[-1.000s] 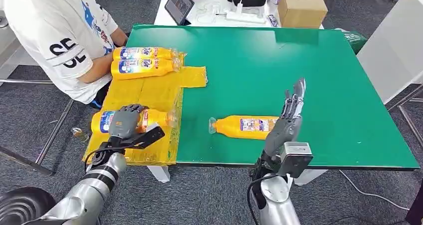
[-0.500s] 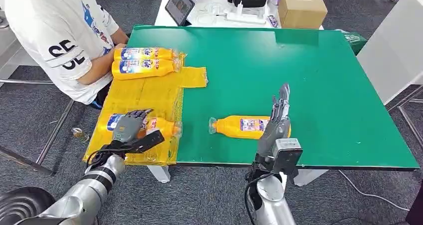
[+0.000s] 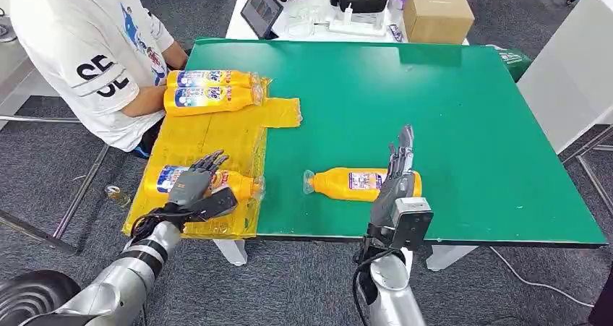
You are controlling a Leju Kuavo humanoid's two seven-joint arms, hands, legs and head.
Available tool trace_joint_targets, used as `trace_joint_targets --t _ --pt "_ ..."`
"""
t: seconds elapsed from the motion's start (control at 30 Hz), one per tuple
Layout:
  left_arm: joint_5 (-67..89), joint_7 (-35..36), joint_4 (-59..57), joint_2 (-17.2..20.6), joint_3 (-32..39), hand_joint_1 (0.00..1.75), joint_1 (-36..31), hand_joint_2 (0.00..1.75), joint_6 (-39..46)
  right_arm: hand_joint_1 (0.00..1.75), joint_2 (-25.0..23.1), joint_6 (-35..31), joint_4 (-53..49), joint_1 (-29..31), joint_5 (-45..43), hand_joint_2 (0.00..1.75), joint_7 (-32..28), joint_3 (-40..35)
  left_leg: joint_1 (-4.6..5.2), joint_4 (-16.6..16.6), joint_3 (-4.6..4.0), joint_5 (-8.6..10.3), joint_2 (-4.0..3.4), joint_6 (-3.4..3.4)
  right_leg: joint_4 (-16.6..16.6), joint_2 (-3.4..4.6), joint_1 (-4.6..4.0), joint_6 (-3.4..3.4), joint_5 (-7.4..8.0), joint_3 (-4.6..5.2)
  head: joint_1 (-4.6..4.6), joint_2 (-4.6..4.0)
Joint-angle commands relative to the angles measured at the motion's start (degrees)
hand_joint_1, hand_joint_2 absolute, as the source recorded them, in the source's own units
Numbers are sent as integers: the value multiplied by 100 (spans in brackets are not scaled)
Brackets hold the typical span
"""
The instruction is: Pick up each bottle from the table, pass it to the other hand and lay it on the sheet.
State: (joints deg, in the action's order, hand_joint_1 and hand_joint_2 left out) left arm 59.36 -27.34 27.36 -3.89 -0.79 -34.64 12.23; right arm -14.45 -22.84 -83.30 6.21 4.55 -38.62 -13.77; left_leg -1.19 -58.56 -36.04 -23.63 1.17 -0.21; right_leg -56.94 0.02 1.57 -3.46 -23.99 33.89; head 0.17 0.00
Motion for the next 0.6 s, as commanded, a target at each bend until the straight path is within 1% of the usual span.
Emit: trace_joint_targets --t 0.03,0.07,0.1,0.17,0.2,0.23,0.27,0.33,0.37,0.4,0.43,0.47,0.5,0.53,0.6 --pt "-1095 -192 -221 -60 151 0 118 0 -1079 0 -1 131 665 325 -93 0 56 293 -1 10 25 -2 -25 9 14 15 -6 16 6 -20 -2 0" --pt "-1531 -315 -119 -123 347 0 166 0 -1288 0 -3 144 701 329 -95 0 56 299 0 8 24 -2 -18 7 9 11 -3 11 4 -20 0 0" --pt "-1820 -399 -18 -160 432 0 206 0 -1402 0 12 163 742 336 -74 0 58 281 -3 13 28 0 -28 10 17 17 -9 19 9 -24 -2 0" --pt "-2615 -842 466 -357 828 0 341 0 -1129 0 98 179 939 386 174 0 239 180 1 8 29 1 -13 6 8 8 -2 10 4 -27 0 0" --pt "-3071 -928 776 -495 1064 0 403 0 -889 0 169 171 1082 428 405 0 421 102 -2 12 32 2 -20 9 16 13 -7 15 8 -30 -2 0" --pt "-3497 -1168 1324 -713 1369 0 503 175 -145 0 237 142 1238 474 652 175 486 41 -3 15 34 3 -27 11 21 17 -9 20 12 -32 0 0" --pt "-3730 -1234 1723 -799 1305 0 576 175 226 0 229 73 1317 490 798 175 458 75 -5 12 28 7 -21 11 22 11 -10 17 13 -30 -2 0" --pt "-3882 -901 2102 -747 1014 0 681 175 258 0 213 112 1331 487 824 175 440 128 -6 -1 11 7 -7 4 7 1 -9 15 11 -8 0 0" --pt "-4082 -1266 2604 -808 991 0 782 175 1101 0 364 103 1462 573 1269 175 673 -38 -9 -2 6 5 -18 7 10 6 -14 31 20 -1 -2 0" --pt "-4193 -1266 2885 -767 840 0 859 175 1479 0 419 105 1544 627 1418 175 767 -60 -11 -3 4 3 -29 9 12 10 -17 36 20 6 2 0" --pt "-4438 -1266 3318 -689 627 0 947 175 1650 0 619 114 1856 812 1899 175 1079 -213 -4 0 -13 10 -20 1 6 6 -7 19 22 20 0 0" --pt "-4374 -1266 3711 -474 140 0 1084 175 2347 0 790 225 2161 1052 2270 175 1319 -267 -7 2 -8 7 -25 5 11 8 -12 26 20 14 0 0" --pt "-4469 -1266 3964 -404 -47 0 1158 175 2569 0 904 312 2456 1257 2454 175 1427 -279 -10 -2 -13 8 -30 3 10 16 -14 23 24 19 -4 0" --pt "-4219 -1266 4213 -404 -72 0 1233 175 2777 0 1051 428 2784 1499 2717 175 1594 -310 -11 -2 -8 3 -43 7 13 26 -17 27 24 16 0 0" --pt "-3998 -1266 4444 -556 -6 0 1333 175 2777 0 1233 662 3295 1895 2984 175 1810 -324 -5 -1 -20 11 -32 4 7 18 -9 18 25 31 0 0"
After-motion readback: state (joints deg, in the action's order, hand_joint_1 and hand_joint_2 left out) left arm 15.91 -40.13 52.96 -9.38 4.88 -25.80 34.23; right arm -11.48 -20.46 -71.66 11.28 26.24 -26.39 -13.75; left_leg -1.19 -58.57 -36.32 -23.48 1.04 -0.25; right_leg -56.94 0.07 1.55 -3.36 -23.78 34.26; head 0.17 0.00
